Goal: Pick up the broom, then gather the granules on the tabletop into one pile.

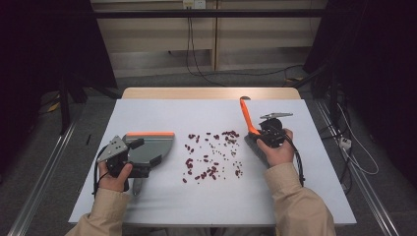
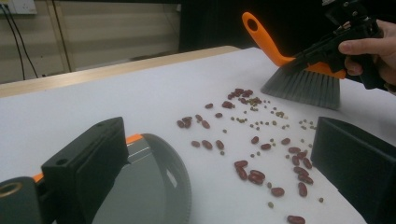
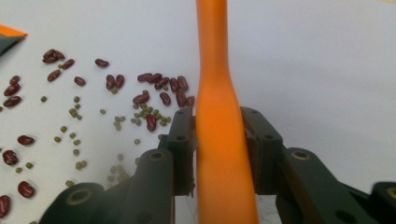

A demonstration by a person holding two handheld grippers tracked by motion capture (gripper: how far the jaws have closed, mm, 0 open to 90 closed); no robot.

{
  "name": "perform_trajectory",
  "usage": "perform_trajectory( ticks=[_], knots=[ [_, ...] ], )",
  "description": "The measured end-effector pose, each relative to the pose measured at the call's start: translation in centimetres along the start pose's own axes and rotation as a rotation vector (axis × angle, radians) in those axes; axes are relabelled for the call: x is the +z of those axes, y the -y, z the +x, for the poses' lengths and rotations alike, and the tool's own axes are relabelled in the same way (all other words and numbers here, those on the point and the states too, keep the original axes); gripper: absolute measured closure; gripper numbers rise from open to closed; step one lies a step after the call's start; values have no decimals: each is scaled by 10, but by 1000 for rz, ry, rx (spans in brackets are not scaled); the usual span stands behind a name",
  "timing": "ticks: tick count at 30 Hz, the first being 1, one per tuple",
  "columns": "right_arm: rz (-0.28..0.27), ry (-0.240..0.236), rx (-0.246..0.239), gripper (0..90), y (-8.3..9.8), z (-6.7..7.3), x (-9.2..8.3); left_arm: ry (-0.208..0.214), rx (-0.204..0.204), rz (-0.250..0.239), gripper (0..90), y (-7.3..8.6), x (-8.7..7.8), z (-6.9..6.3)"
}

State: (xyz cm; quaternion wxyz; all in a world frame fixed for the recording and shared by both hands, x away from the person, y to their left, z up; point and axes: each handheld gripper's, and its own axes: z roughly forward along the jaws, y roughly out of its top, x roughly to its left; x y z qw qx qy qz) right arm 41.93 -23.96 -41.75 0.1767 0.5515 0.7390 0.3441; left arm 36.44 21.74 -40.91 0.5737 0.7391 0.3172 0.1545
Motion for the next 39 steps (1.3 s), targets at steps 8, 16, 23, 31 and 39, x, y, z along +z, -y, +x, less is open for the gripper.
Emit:
perform_trajectory(
  ticks=[8,16,23,31,39],
  knots=[
    [-14,23,-22,575,0,3,-14,2,3,5,36,0,0,-1],
    [-16,28,-73,647,17,1,-24,1,4,9,36,1,1,-2],
    [-12,41,-6,712,20,-4,-19,-4,2,12,36,2,0,0],
    [-9,13,41,714,18,-8,-22,-2,-2,12,37,2,0,0],
    [-92,-23,49,714,11,-13,-21,-7,-7,7,37,2,-2,2]
  ],
)
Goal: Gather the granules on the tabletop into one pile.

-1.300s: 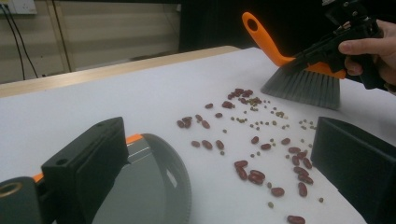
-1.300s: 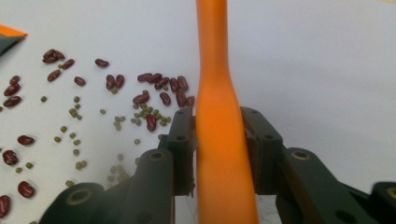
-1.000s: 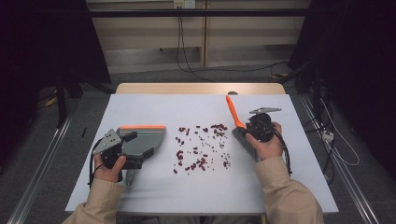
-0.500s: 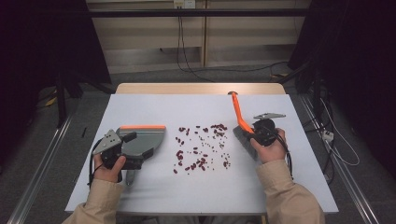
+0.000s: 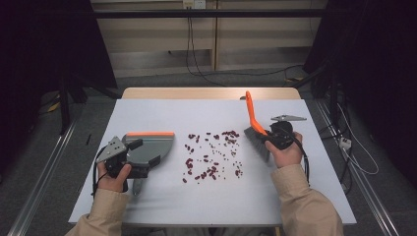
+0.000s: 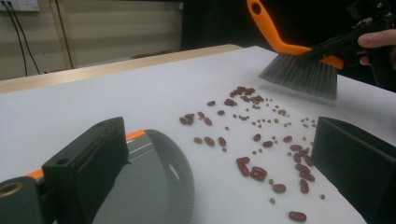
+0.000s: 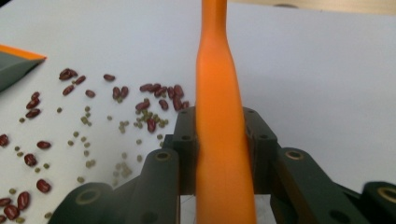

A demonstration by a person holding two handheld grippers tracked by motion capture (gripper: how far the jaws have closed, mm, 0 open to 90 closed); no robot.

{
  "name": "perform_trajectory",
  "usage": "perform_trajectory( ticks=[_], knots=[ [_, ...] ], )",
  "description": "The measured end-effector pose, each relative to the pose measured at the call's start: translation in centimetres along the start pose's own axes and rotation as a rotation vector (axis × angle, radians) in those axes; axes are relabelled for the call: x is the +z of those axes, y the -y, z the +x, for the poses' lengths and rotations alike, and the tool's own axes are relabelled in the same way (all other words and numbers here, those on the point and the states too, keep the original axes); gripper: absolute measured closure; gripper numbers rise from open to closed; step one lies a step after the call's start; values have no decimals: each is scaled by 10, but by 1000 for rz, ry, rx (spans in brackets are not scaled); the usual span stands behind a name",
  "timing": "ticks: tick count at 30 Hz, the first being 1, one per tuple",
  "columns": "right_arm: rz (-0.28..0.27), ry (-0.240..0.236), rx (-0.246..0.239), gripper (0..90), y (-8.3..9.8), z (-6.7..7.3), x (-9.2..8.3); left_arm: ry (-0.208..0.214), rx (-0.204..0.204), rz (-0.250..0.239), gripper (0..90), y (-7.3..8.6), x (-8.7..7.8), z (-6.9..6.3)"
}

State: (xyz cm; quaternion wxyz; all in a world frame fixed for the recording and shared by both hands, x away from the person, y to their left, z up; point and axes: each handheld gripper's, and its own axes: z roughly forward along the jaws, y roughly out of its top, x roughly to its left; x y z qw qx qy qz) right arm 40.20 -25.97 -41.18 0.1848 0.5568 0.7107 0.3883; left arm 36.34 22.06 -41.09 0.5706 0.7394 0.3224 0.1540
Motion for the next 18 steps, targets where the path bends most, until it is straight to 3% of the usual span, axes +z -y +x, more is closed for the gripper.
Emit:
perform_trajectory(
  ticks=[10,11,18],
  knots=[
    [-26,23,-41,714,-15,-1,10,-6,-7,-1,37,1,-4,2],
    [-33,22,-66,714,-19,0,15,-9,-10,-2,37,2,-5,2],
    [-61,35,-119,714,-35,-1,31,-7,-17,-1,37,3,-7,4]
  ],
)
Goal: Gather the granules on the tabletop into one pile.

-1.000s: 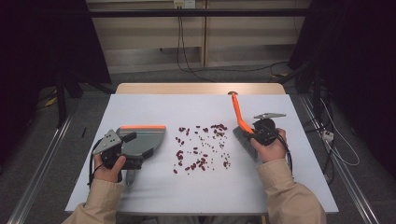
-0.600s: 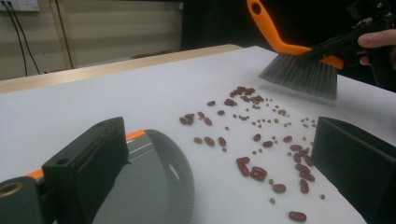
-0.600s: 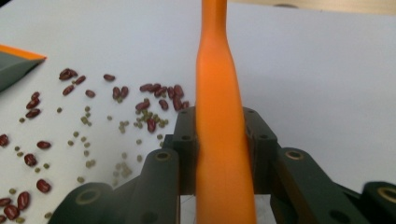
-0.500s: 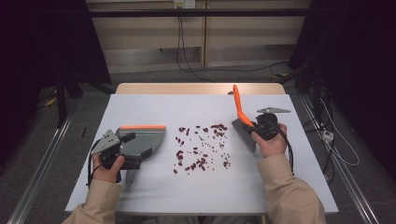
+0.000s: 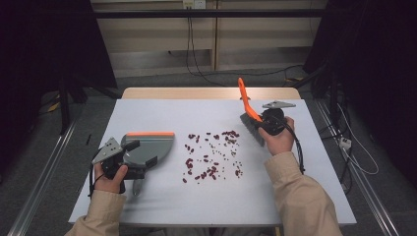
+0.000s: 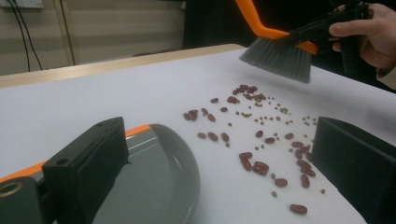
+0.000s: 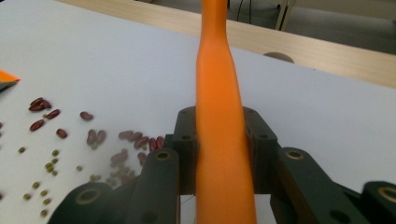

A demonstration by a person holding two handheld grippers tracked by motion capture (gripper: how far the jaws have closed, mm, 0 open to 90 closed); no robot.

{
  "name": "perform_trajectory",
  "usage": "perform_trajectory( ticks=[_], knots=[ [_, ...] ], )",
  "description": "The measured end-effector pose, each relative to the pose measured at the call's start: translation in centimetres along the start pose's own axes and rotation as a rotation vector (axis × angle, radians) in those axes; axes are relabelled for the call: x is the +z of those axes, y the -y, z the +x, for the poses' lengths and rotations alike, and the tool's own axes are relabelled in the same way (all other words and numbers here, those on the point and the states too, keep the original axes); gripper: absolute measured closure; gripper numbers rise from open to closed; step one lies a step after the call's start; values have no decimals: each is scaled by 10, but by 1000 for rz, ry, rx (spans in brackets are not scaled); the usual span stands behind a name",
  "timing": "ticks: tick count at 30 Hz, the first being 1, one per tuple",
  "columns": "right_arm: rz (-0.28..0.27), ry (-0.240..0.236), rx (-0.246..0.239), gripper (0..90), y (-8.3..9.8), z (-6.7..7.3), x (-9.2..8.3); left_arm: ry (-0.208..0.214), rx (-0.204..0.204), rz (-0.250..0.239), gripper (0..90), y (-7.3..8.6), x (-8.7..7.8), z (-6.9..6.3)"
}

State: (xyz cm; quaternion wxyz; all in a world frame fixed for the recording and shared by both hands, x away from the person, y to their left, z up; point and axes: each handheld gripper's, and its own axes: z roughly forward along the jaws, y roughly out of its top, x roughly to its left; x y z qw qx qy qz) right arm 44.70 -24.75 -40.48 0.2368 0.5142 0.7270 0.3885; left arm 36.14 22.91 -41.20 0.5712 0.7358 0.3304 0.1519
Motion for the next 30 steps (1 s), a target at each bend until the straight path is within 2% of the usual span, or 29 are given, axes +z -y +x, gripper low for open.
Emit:
perform_trajectory(
  ticks=[1,5,7,9,14,18,22,24,25,28,30],
  knots=[
    [0,0,0,714,0,0,0,-1,-1,2,37,1,0,0],
    [-25,-4,-51,714,-8,-1,15,-5,-7,3,37,2,-3,2],
    [-20,-8,-61,714,-10,-1,18,-5,-6,5,37,2,-4,2],
    [-12,0,-99,714,-12,2,26,-6,-11,6,37,4,-4,3],
    [-19,11,-126,714,-12,4,36,-8,-14,13,36,6,-6,5],
    [-42,-4,-152,714,-11,6,48,-12,-21,15,36,8,-6,6],
    [-45,7,-221,714,-14,14,59,-11,-22,18,37,9,-5,7],
    [-51,2,-231,714,-14,16,62,-11,-22,18,37,9,-5,7],
    [-42,-11,-252,714,-14,18,68,-11,-21,19,37,9,-5,8],
    [-30,-46,-266,714,-11,25,73,-12,-22,18,37,9,-5,8],
    [-18,-66,-306,715,-11,31,73,-13,-22,19,37,9,-6,8]
  ],
)
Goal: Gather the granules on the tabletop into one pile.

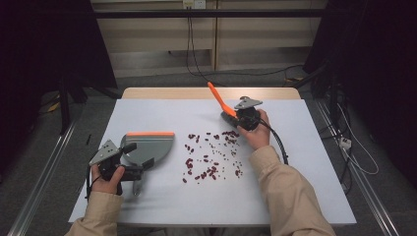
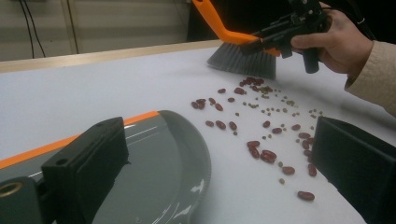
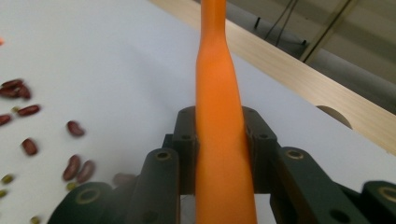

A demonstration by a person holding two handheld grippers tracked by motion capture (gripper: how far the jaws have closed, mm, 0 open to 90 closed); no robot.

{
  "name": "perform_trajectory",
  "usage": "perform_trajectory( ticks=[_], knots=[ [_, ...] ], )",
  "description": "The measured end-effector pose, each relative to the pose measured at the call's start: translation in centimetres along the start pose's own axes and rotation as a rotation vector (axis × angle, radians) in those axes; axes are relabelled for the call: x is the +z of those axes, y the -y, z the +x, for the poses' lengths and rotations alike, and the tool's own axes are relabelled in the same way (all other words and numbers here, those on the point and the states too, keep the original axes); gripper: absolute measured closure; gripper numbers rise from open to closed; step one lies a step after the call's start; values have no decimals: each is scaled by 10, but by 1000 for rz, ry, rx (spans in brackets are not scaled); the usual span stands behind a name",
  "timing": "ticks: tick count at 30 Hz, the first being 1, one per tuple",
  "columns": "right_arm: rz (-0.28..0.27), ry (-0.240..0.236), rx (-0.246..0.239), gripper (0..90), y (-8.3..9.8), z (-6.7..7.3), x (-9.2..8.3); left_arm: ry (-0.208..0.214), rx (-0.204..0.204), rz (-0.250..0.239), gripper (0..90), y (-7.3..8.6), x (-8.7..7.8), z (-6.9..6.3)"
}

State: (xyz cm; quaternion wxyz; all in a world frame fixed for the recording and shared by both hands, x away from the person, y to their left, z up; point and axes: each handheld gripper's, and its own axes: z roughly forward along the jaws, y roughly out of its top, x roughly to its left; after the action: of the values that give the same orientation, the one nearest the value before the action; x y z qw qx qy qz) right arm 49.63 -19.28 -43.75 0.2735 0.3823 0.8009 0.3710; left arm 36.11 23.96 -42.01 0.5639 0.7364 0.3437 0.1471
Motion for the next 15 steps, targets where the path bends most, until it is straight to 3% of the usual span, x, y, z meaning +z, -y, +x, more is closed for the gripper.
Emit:
perform_trajectory(
  ticks=[4,15],
  knots=[
    [21,-44,-66,714,0,11,-4,-1,-4,-2,37,0,0,0],
    [30,-168,-133,711,7,24,-23,1,-5,-6,38,0,1,0]
  ],
)
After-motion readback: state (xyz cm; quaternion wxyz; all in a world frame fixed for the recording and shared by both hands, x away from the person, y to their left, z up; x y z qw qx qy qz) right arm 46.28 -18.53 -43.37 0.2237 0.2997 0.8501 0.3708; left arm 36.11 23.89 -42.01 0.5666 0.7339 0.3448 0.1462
